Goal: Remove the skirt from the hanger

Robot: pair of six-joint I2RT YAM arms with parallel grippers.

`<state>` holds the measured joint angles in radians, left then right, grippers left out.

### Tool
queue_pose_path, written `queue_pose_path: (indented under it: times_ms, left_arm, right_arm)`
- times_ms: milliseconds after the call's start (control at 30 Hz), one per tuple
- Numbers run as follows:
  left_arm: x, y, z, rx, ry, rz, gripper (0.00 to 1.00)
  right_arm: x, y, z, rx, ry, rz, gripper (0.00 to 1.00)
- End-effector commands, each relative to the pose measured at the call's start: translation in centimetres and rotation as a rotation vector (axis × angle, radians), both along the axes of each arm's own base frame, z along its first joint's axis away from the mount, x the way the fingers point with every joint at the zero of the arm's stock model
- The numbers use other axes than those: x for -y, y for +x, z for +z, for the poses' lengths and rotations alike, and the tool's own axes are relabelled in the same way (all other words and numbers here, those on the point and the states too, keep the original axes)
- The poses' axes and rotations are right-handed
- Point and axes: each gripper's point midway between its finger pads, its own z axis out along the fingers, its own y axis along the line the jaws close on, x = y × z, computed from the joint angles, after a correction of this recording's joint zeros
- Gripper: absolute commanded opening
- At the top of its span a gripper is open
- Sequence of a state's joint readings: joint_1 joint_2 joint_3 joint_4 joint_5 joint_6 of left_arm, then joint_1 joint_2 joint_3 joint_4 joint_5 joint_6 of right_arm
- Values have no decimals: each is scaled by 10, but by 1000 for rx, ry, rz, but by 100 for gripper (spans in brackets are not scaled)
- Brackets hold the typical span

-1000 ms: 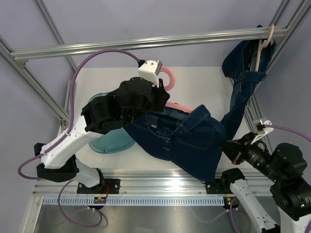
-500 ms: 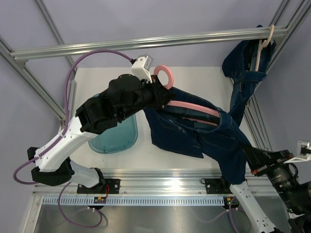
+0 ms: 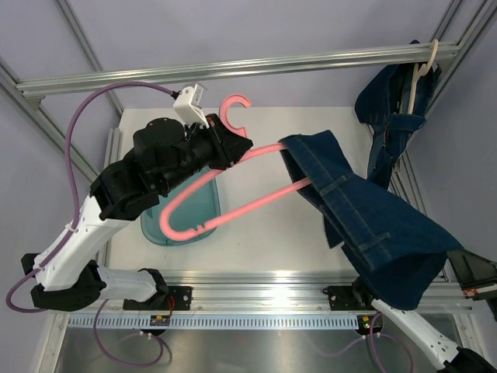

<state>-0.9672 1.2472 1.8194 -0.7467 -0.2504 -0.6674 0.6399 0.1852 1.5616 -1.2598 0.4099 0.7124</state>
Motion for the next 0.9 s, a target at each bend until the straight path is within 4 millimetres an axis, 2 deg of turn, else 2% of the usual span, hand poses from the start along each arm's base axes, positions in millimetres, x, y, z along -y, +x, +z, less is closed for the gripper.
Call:
queue_pose_path:
  times_ms: [0, 133, 200, 233, 267, 300, 367, 400, 433, 533, 600, 767, 800, 867]
  left_arm:
    - [-18, 12, 21, 105, -15, 69, 0]
    - [-7, 0, 44, 139, -99, -18, 0]
    - [1, -11, 55, 136, -143, -85, 0]
    - [4, -15, 62, 142, -173, -111, 0]
    - [7, -23, 67, 143, -195, -157, 0]
    - [9, -27, 69, 132, -214, -171, 0]
    - [6, -34, 73, 132, -235, -194, 0]
    - [0, -39, 79, 143, -249, -193, 0]
    - [-4, -39, 78, 145, -246, -185, 0]
    - [-24, -42, 84, 166, -231, -136, 0]
    - [-34, -41, 85, 177, -214, -99, 0]
    - [-58, -40, 82, 183, -169, -25, 0]
    - [-61, -40, 82, 186, -163, -18, 0]
    - [-69, -43, 84, 193, -165, -6, 0]
  right_arm:
    - [24, 14, 27, 17, 46, -121, 0]
    - [-9, 34, 28, -11, -91, -23, 0]
    - [-35, 48, 23, -43, -155, 50, 0]
    - [-45, 53, 27, -23, -178, 77, 0]
    - [-63, 56, 24, -28, -205, 149, 0]
    - [-78, 65, 24, -40, -232, 186, 0]
    - [-105, 68, 30, -28, -255, 291, 0]
    - [-122, 78, 33, -38, -273, 329, 0]
    - [-137, 76, 36, -23, -281, 404, 0]
    - [-164, 80, 54, 14, -253, 502, 0]
    - [-176, 84, 69, 34, -240, 535, 0]
    - [-206, 79, 103, 104, -183, 678, 0]
    - [-216, 87, 104, 94, -182, 692, 0]
    - [-225, 89, 105, 85, -188, 728, 0]
